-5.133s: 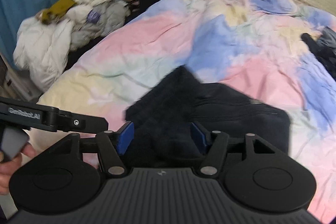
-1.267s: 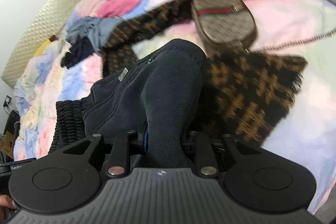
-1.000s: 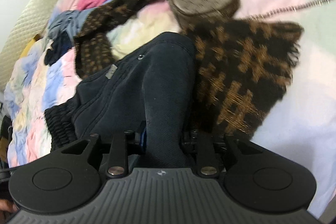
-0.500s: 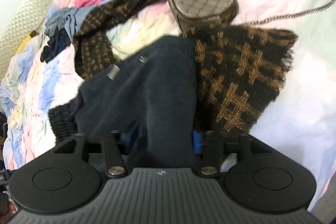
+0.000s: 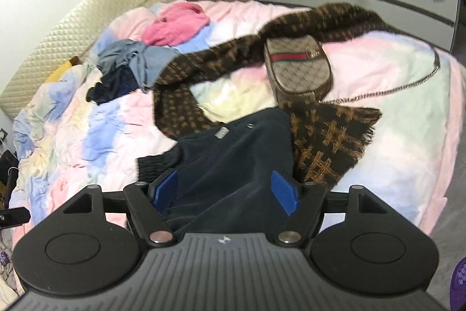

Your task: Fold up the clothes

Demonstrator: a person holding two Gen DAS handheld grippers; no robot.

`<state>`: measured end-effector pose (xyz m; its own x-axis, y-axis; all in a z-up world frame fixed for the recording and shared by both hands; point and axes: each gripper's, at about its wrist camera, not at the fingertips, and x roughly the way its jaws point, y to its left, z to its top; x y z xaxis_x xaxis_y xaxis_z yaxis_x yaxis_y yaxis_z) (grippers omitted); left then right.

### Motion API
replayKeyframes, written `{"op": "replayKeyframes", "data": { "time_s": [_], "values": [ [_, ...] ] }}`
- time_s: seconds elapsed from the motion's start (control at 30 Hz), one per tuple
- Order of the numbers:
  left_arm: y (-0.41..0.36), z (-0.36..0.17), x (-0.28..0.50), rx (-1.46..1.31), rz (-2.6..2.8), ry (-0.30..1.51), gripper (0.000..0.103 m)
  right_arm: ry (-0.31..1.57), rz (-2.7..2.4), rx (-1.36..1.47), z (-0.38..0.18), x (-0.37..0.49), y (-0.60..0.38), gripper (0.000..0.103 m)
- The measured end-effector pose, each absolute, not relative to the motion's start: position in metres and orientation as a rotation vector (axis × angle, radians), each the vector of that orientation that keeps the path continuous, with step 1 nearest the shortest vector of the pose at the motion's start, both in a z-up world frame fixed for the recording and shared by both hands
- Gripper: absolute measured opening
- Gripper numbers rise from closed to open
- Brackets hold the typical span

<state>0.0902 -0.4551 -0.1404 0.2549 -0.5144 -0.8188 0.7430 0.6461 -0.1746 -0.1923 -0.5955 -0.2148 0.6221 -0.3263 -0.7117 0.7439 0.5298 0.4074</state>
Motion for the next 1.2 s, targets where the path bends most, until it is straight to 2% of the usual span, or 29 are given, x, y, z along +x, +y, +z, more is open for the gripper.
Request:
{"op": "replayKeyframes", "data": {
  "time_s": [0.23, 0.53, 0.77, 1.1, 1.2],
  "values": [
    [-0.393, -0.088, 0.076, 0.276, -0.849, 0.975, 0.102, 0.593, -0.681, 0.706, -0.159, -0.199, -0.538, 0.080],
    [-0.312, -0.021, 0.060, 0.243, -0.799, 0.898, 0.102, 0.595, -0.660, 0.629, -0.109, -0.199, -0.457, 0.084],
    [-0.277, 0.006, 0.041, 0.240, -0.814, 0.866, 0.102, 0.602, -0.664, 0.540, -0.066, -0.197, -0.404, 0.087],
    [-0.253, 0.028, 0.013, 0.281, -0.851, 0.819, 0.103, 0.605, -0.723, 0.494, -0.029, -0.203, -0.353, 0.103],
    [-0.251, 0.028, 0.006, 0.291, -0.860, 0.817, 0.103, 0.606, -0.733, 0.498, -0.025, -0.205, -0.344, 0.103]
  ]
}}
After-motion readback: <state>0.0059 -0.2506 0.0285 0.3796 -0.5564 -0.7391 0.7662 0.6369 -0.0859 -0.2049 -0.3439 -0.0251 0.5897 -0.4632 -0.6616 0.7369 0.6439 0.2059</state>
